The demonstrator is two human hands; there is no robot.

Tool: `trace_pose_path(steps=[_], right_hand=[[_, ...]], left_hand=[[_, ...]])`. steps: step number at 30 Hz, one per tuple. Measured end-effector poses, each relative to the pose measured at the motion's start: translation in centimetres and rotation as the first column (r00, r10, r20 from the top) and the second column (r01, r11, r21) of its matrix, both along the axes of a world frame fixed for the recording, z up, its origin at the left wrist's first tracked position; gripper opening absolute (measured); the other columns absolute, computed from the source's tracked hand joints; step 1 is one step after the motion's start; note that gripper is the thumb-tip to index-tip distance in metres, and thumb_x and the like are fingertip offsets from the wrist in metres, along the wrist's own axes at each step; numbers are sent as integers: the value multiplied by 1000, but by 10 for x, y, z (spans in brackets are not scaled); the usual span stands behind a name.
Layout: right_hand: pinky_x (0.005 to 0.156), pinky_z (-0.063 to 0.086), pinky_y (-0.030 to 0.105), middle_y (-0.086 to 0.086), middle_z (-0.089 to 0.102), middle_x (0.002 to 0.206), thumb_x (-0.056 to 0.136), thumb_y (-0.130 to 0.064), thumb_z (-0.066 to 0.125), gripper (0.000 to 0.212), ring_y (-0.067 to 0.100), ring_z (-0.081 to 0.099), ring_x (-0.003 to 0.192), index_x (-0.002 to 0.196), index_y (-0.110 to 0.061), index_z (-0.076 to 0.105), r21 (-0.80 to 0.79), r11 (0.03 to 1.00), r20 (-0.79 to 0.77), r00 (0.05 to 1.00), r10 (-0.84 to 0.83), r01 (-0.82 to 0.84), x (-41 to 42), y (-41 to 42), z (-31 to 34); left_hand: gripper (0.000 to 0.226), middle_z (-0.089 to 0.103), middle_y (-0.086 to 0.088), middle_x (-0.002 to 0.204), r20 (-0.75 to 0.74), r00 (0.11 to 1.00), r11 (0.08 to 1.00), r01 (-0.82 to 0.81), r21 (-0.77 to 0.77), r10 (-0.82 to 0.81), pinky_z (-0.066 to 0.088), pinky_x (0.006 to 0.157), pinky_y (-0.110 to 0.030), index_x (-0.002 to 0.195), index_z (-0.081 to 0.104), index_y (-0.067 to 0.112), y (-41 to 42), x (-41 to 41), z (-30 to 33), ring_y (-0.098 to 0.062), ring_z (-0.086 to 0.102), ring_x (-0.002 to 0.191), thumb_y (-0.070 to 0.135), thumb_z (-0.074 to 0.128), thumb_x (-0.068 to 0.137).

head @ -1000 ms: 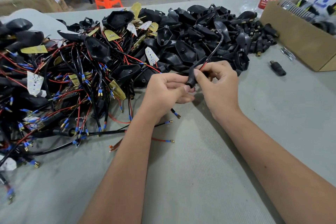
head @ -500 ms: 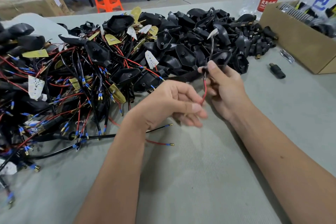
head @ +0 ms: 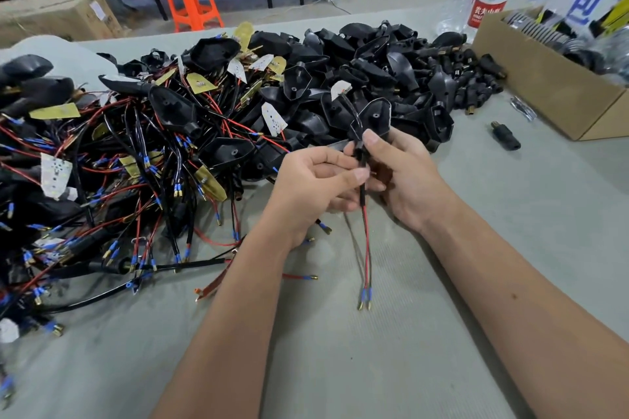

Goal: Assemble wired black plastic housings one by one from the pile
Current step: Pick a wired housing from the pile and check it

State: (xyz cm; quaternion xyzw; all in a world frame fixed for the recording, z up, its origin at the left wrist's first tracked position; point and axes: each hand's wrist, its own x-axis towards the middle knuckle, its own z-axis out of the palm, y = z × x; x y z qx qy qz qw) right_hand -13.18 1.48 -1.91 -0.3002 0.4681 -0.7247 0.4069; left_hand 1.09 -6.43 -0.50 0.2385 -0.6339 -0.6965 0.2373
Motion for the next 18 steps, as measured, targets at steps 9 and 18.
trace_pose_path(steps=[9,18], right_hand=[[42,28,20,15,65,86,103,-13,56,31,13,44,52,132,-2,51,-2,1000,114,993,-13,13,0,0,1],[41,23,22,11,62,78,105,-13,52,8,17,46,54,106,-7,56,9,997,53,996,77,-78,1,0,0]], left_hand=[[19,69,-8,66,145,834,843,538,-1,-532,43,38,-18,79,68,19,-22,27,-2,-9,57,44,9,83,72],[23,72,-7,79,4,1000,1000,-5,9,5,50,47,-20,98,69,3,-14,8,-1,-18,67,59,21,78,87]])
